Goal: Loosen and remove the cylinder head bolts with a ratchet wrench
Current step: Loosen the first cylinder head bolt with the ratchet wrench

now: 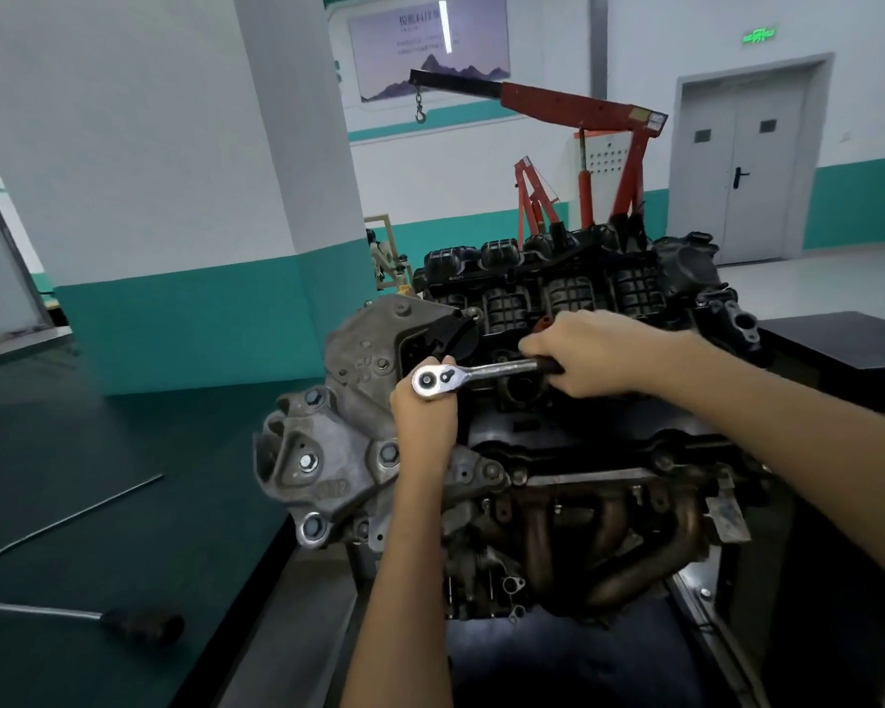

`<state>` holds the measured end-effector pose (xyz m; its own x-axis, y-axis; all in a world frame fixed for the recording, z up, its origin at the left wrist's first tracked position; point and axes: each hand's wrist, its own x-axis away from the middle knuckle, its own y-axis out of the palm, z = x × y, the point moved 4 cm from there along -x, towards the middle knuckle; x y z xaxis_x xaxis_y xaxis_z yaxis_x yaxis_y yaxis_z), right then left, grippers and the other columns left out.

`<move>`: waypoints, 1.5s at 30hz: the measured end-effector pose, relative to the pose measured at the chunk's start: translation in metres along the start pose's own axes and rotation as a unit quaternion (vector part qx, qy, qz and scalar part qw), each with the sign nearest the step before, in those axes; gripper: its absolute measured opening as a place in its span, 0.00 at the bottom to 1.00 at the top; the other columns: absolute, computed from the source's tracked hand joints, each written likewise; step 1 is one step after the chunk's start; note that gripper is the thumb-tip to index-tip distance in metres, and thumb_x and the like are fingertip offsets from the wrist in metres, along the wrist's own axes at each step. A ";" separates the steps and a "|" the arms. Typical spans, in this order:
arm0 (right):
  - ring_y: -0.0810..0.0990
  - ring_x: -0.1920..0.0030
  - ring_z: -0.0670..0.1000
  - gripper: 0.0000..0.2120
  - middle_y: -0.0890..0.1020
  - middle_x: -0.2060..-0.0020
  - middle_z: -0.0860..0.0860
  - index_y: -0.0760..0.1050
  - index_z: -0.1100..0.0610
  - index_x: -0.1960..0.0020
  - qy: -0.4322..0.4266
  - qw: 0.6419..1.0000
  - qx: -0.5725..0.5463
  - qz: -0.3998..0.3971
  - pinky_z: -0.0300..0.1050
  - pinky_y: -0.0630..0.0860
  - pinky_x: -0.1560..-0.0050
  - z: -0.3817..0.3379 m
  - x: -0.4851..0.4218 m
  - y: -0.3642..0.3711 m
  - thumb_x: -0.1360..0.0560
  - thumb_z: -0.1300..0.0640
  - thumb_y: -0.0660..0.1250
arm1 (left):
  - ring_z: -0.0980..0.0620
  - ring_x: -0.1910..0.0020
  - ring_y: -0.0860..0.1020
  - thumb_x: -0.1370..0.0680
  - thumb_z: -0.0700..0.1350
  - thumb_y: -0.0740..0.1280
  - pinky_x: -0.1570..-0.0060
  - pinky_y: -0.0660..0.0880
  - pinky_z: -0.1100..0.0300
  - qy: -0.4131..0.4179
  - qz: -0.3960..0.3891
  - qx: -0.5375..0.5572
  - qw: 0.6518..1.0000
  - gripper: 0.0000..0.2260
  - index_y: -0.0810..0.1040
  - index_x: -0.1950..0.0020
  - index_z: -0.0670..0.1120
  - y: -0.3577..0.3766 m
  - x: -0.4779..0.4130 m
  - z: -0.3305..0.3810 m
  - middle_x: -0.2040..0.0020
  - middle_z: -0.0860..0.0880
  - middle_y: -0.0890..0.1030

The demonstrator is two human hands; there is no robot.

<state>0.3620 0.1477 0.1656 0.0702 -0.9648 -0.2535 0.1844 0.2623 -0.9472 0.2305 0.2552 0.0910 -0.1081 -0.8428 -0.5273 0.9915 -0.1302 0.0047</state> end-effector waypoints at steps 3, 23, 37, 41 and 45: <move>0.77 0.60 0.55 0.05 0.68 0.67 0.44 0.71 0.50 0.52 0.043 0.998 -0.032 0.016 0.44 0.70 0.63 -0.007 0.005 0.011 0.27 0.56 0.63 | 0.60 0.74 0.62 0.20 0.37 0.62 0.71 0.62 0.67 -0.006 0.017 0.016 1.000 0.17 0.66 0.68 0.44 -0.002 0.000 0.000 0.70 0.50 0.65; 0.74 0.68 0.47 0.04 0.73 0.67 0.45 0.71 0.52 0.53 -0.007 1.000 -0.016 0.001 0.43 0.72 0.67 0.012 -0.004 0.002 0.27 0.59 0.64 | 0.57 0.70 0.63 0.22 0.37 0.63 0.68 0.62 0.61 -0.002 -0.011 -0.007 1.000 0.13 0.72 0.67 0.42 -0.002 0.000 -0.001 0.71 0.53 0.68; 0.75 0.72 0.44 0.11 0.78 0.64 0.53 0.71 0.58 0.47 0.117 0.864 -0.486 0.062 0.32 0.70 0.72 -0.115 0.041 0.105 0.29 0.64 0.64 | 0.49 0.69 0.63 0.19 0.40 0.63 0.63 0.63 0.54 0.017 0.019 -0.077 0.997 0.22 0.60 0.71 0.48 -0.001 -0.005 0.000 0.74 0.51 0.62; 0.78 0.66 0.54 0.07 0.78 0.64 0.52 0.71 0.57 0.52 0.020 0.951 -0.305 -0.044 0.43 0.76 0.64 -0.044 0.033 0.062 0.29 0.64 0.66 | 0.53 0.71 0.62 0.20 0.39 0.64 0.65 0.62 0.58 0.005 -0.001 -0.057 0.998 0.21 0.61 0.71 0.47 0.001 -0.008 -0.003 0.73 0.52 0.62; 0.76 0.65 0.47 0.06 0.73 0.65 0.44 0.71 0.50 0.51 -0.047 0.996 -0.042 -0.060 0.46 0.76 0.61 0.009 0.000 0.001 0.26 0.59 0.64 | 0.53 0.69 0.64 0.21 0.36 0.63 0.66 0.62 0.58 0.006 -0.030 -0.047 0.998 0.14 0.68 0.67 0.38 -0.001 -0.005 -0.001 0.70 0.47 0.67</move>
<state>0.3707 0.1481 0.1661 0.1457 -0.9818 -0.1214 0.1140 0.1386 -0.9838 0.2302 0.2599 0.0932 -0.1669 -0.8286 -0.5344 0.9858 -0.1295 -0.1071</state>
